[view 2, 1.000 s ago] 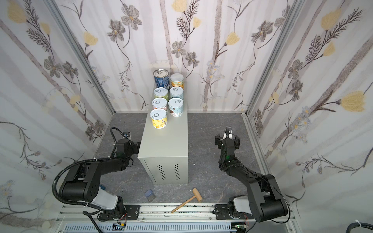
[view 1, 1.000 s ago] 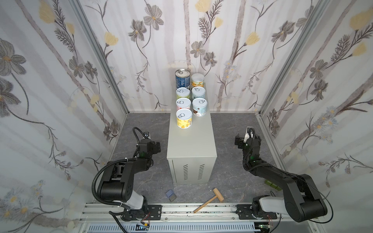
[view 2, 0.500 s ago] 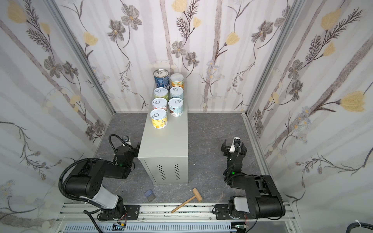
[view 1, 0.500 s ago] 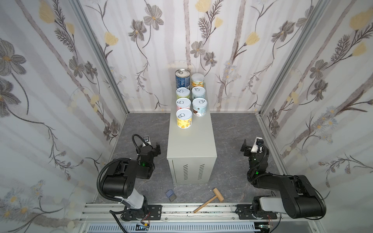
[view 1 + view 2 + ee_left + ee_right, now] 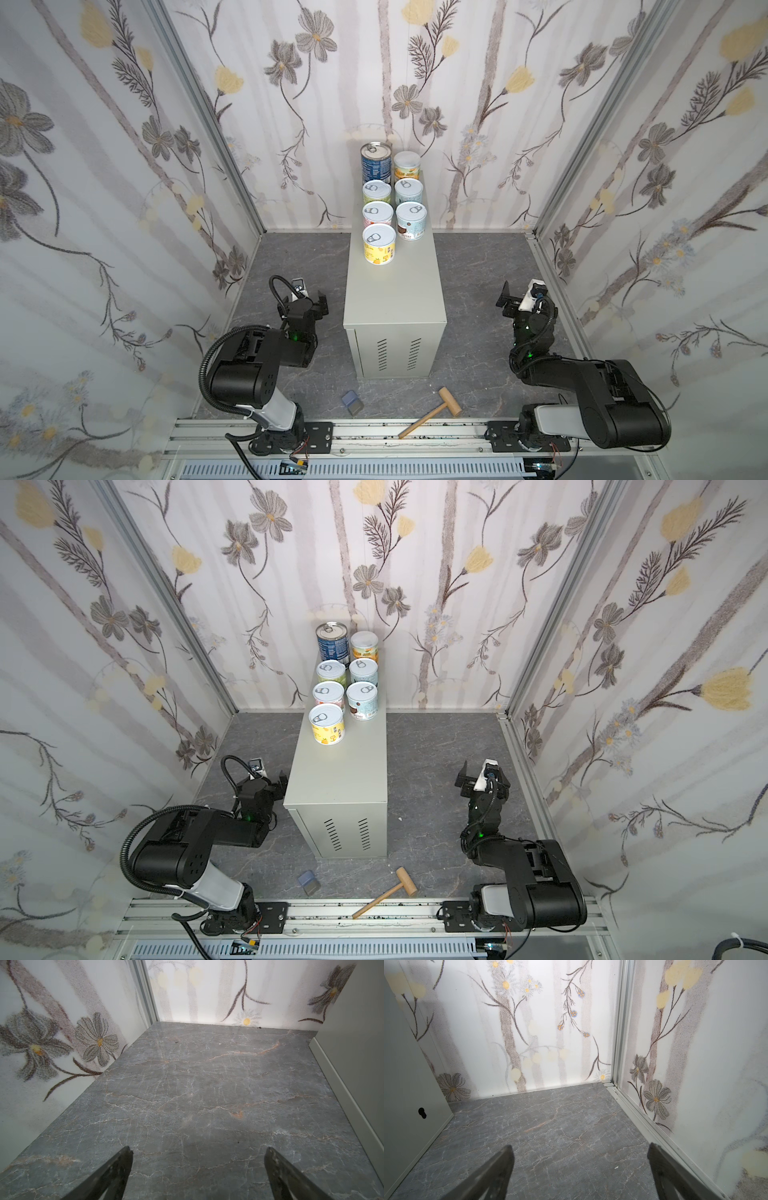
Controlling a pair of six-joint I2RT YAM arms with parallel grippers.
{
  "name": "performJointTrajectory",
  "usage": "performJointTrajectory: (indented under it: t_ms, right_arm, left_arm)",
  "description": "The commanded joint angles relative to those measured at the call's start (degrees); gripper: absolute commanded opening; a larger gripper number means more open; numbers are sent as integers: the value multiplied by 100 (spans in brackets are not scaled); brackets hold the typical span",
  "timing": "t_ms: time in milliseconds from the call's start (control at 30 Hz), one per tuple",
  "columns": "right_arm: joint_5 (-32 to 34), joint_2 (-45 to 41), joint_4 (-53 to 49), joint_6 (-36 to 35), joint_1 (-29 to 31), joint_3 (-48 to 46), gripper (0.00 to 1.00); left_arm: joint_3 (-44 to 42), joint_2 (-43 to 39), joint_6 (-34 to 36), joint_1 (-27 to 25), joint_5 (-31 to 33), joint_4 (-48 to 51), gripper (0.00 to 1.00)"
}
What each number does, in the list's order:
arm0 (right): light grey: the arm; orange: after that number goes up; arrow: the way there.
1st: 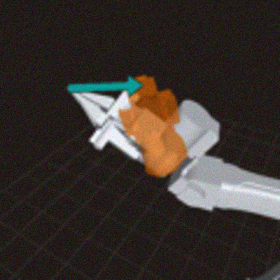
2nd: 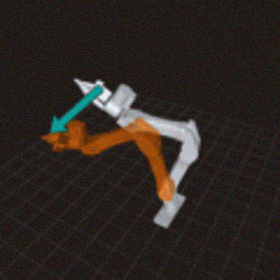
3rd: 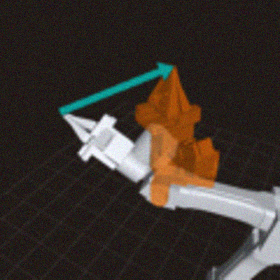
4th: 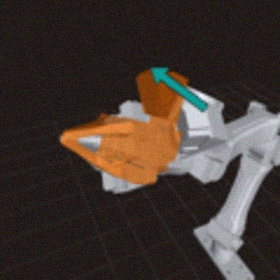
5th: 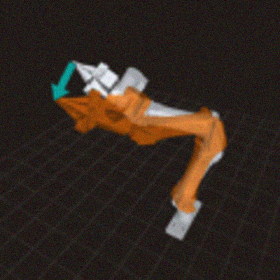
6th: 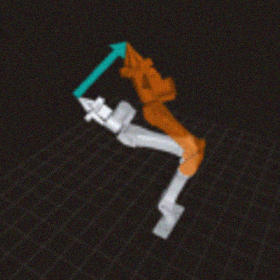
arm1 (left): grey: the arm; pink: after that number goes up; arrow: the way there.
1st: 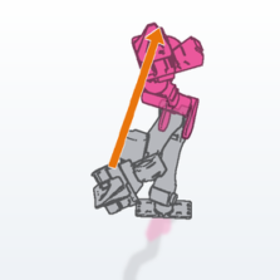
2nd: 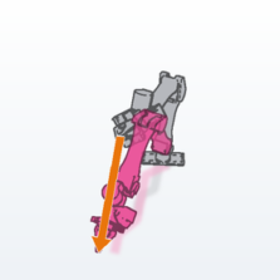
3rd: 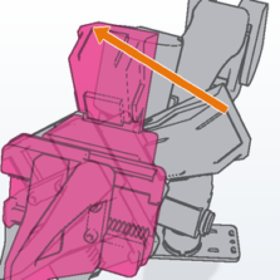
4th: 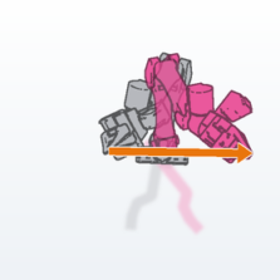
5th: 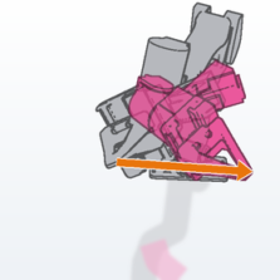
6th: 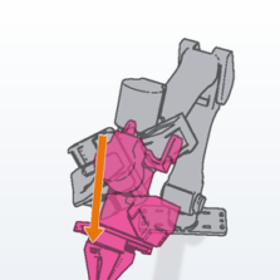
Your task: Place and organize the canned foods onto the counter
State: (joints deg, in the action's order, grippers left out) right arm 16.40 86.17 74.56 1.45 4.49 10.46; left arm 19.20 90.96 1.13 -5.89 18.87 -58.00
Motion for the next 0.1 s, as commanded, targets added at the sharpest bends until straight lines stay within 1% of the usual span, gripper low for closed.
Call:
performJointTrajectory:
  t_ms: [0,67]
  right_arm:
    - [-34,14,224,-5,2,11,100]
    - [-40,14,226,-9,6,13,100]
  left_arm:
    - [40,10,-67,8,86,-158,100]
    - [32,1,-62,9,81,-160,100]
